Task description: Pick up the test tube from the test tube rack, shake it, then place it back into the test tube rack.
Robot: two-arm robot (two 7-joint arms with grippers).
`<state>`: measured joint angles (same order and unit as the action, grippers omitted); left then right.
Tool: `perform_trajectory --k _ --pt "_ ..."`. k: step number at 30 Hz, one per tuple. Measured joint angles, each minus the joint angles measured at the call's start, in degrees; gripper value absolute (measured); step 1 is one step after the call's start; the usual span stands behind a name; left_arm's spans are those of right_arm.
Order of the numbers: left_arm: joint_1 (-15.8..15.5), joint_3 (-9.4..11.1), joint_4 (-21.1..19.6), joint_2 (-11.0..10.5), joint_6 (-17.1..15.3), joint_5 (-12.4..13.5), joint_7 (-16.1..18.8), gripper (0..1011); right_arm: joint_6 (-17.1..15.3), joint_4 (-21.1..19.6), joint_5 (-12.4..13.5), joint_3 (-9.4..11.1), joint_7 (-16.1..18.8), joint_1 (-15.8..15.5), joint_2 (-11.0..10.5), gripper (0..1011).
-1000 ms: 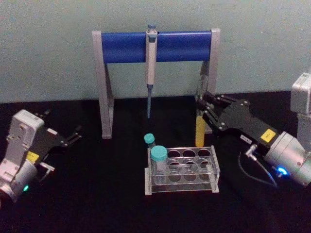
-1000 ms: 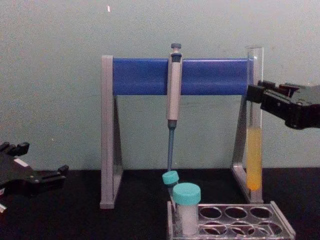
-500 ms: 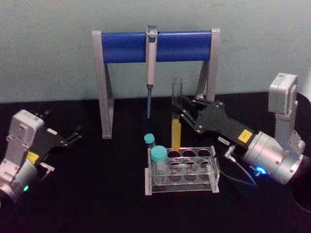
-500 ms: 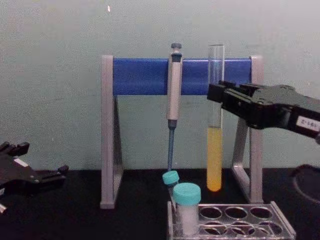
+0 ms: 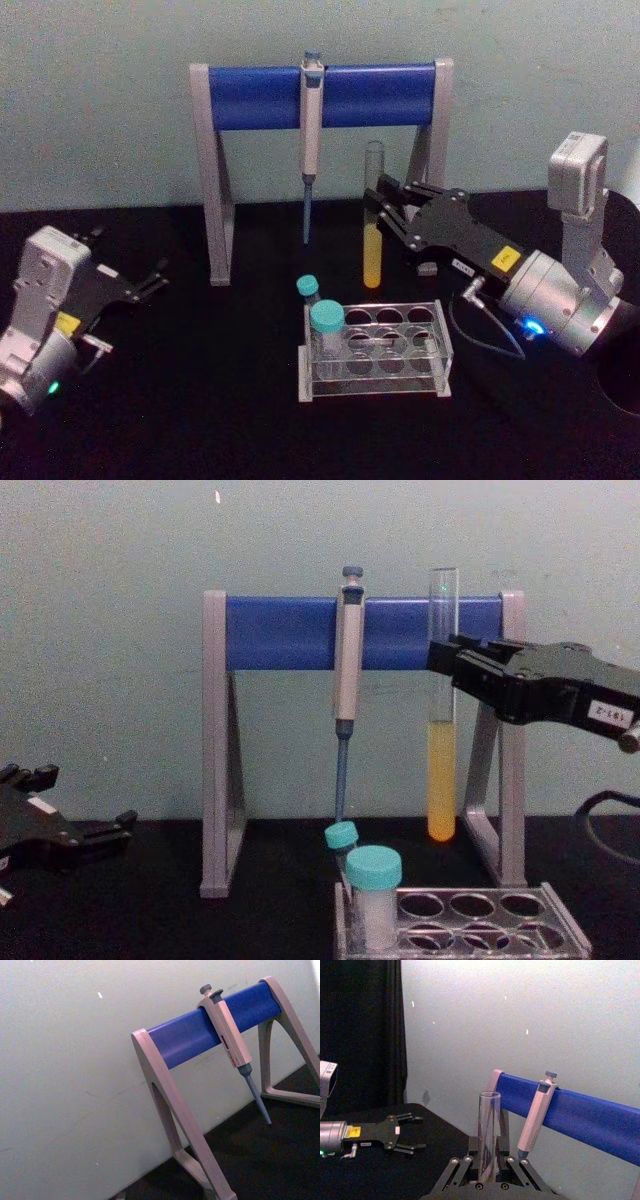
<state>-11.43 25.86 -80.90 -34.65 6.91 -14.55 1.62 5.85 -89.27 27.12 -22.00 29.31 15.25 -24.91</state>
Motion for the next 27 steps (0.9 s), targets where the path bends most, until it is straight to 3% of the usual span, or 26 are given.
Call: perform_trajectory --k 14,27 --pt "0.0 0.0 0.0 0.0 0.0 0.0 0.0 1001 0.0 -1.21 -0.42 1.65 -1.44 -1.35 -0.77 226" --pt "0.0 0.0 0.0 0.0 0.0 0.0 0.0 1001 -1.43 -7.37 0.17 4.44 -2.89 -7.3 -3.46 226"
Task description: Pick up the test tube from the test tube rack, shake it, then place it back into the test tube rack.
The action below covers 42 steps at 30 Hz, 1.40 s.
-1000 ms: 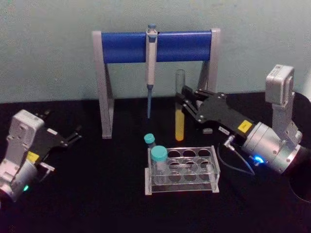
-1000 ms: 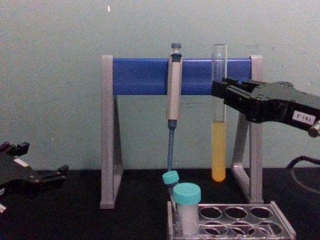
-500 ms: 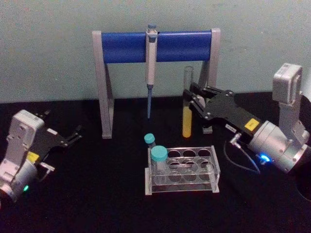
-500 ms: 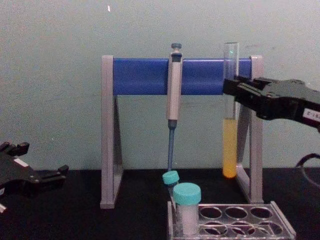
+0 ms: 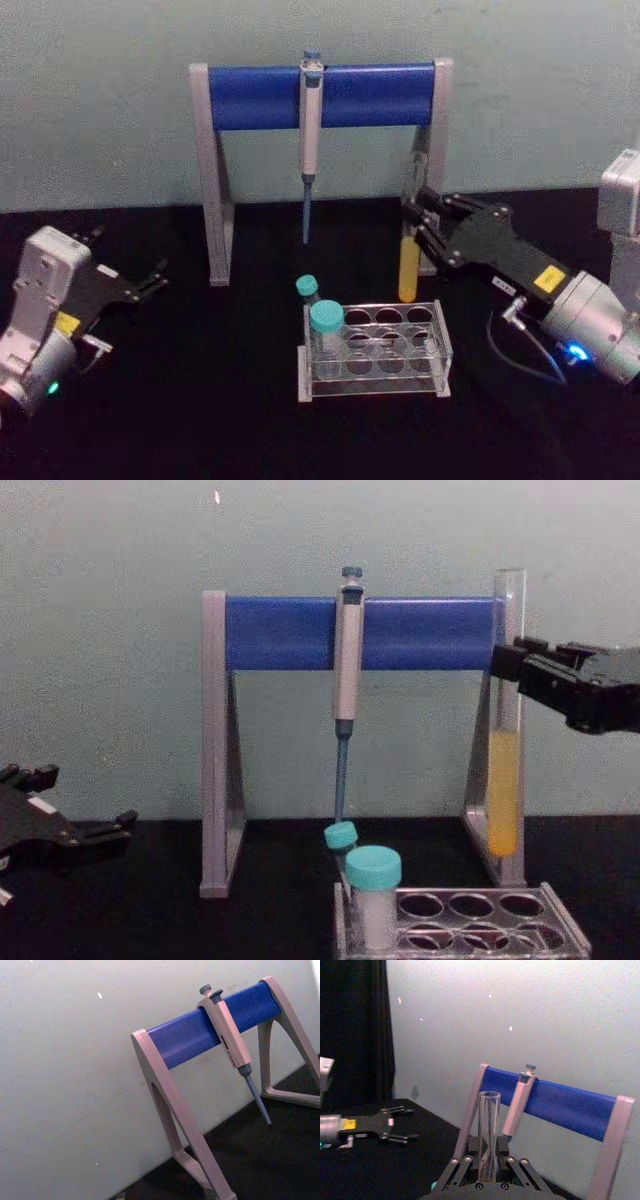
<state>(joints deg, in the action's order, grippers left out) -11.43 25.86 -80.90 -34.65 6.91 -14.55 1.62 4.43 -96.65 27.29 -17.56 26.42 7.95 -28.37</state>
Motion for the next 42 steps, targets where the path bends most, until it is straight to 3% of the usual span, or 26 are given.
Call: perform_trajectory --k 8,17,25,42 --pt "0.0 0.0 0.0 0.0 0.0 0.0 0.0 1001 -0.37 -0.42 1.07 -2.2 2.46 0.43 0.75 226" --pt "0.0 0.0 0.0 0.0 0.0 0.0 0.0 1001 0.83 3.74 0.99 -4.48 3.69 5.06 2.97 226" --pt "0.0 0.0 0.0 0.0 0.0 0.0 0.0 1001 1.58 6.39 0.3 -4.48 3.12 7.44 3.76 226" --pt "0.0 0.0 0.0 0.0 0.0 0.0 0.0 1001 1.78 6.97 -0.13 -3.13 1.89 7.28 3.8 226"
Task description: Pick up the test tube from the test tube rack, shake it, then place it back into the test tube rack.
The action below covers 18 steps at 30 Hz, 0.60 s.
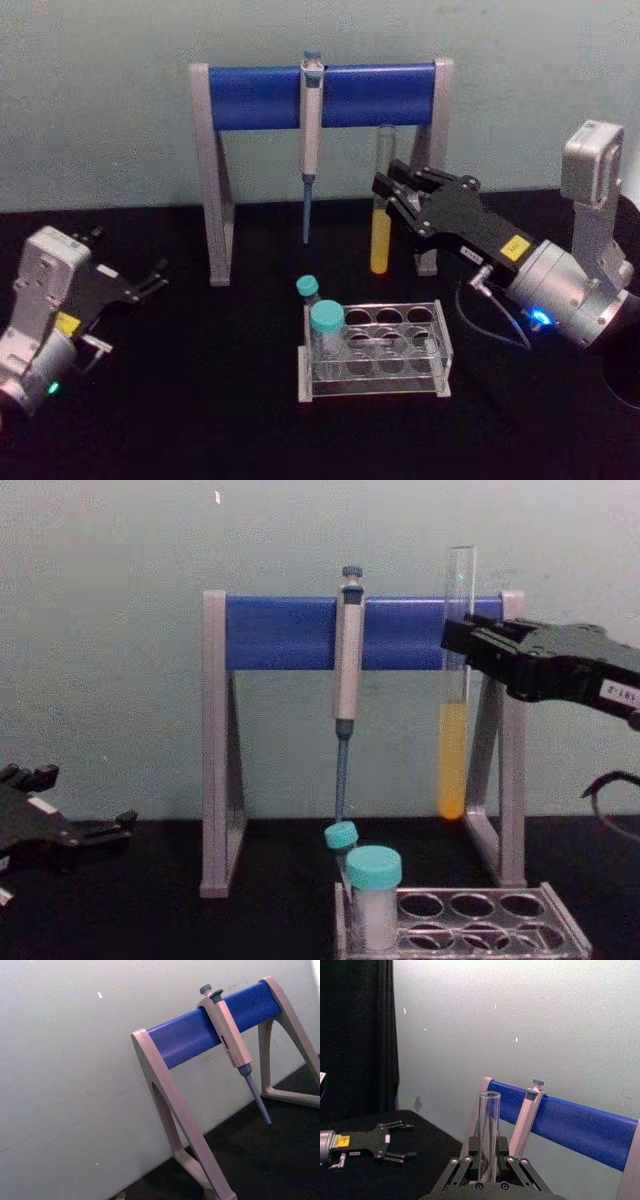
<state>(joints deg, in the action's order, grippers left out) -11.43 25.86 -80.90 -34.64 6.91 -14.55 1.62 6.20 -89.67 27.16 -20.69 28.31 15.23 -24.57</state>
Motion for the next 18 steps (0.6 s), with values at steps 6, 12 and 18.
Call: perform_trajectory --k 6,12,18 --pt "0.0 0.0 0.0 0.0 0.0 0.0 0.0 1001 0.0 -0.21 -0.07 0.45 -0.32 -0.32 -0.02 226" --pt "0.0 0.0 0.0 0.0 0.0 0.0 0.0 1001 -0.06 -1.1 -0.2 1.44 -1.11 -1.35 -0.69 226" --pt "0.0 0.0 0.0 0.0 0.0 0.0 0.0 1001 -0.82 -4.04 -0.1 3.18 -2.18 -4.39 -2.19 226"
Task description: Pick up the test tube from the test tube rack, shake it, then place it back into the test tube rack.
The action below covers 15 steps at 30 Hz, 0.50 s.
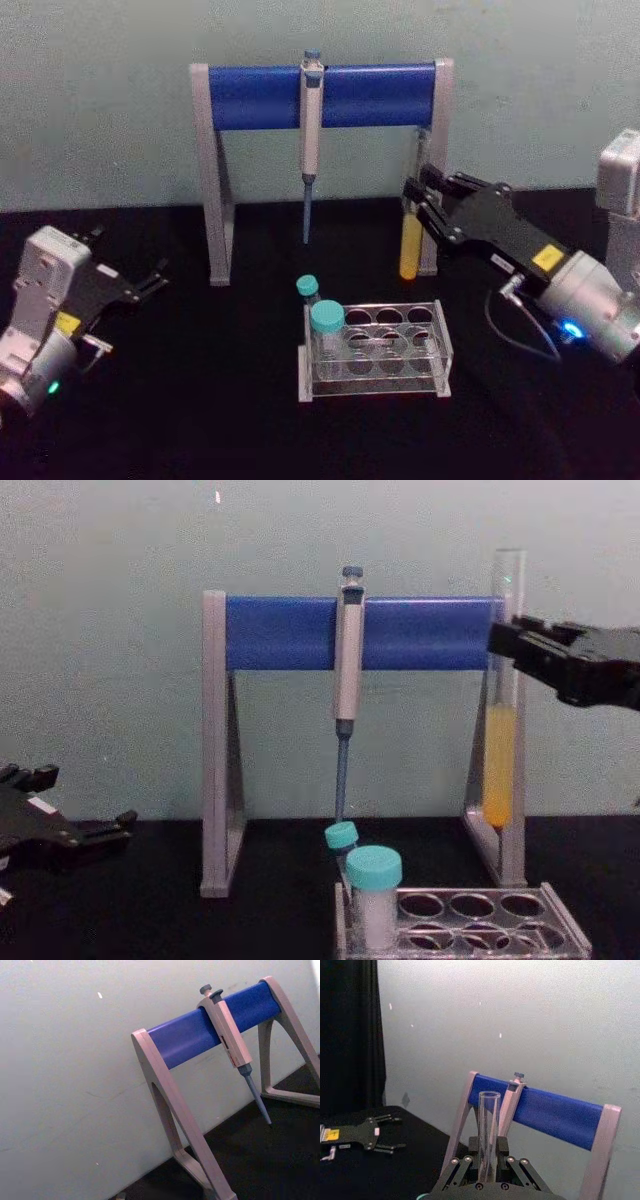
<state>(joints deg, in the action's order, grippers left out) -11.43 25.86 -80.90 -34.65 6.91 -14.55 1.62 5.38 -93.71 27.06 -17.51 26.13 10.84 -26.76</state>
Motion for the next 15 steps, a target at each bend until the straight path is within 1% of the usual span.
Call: perform_trajectory --k 4,8,12,15 --pt "0.0 0.0 0.0 0.0 0.0 0.0 0.0 1001 -0.51 -2.28 0.43 0.86 -0.43 -2.45 -0.87 226" --pt "0.0 0.0 0.0 0.0 0.0 0.0 0.0 1002 -0.91 -4.33 1.0 0.99 -0.13 -4.26 -1.4 226" --pt "0.0 0.0 0.0 0.0 0.0 0.0 0.0 1001 -1.08 -4.87 1.37 0.29 0.68 -4.45 -1.29 226" --pt "0.0 0.0 0.0 0.0 0.0 0.0 0.0 1001 -1.06 -4.62 1.63 -0.71 1.54 -3.71 -0.79 226"
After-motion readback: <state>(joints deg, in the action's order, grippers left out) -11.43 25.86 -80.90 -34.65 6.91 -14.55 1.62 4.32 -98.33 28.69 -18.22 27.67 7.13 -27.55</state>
